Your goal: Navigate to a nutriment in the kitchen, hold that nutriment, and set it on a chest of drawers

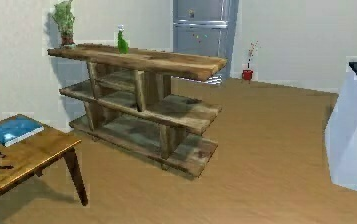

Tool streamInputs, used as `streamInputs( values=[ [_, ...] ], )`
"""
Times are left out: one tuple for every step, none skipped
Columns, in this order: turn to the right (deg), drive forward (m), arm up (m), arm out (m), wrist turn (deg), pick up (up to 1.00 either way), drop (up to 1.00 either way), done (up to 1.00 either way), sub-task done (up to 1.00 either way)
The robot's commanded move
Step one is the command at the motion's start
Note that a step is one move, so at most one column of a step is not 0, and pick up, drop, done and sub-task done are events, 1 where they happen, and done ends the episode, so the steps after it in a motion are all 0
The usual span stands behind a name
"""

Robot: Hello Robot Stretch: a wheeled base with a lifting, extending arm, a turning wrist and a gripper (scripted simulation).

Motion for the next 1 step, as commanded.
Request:
streamInputs(
  values=[
    [15.0, 0.0, 0.0, 0.0, 0.0, 0.0, 0.0, 0.0, 0.0]
  ],
)
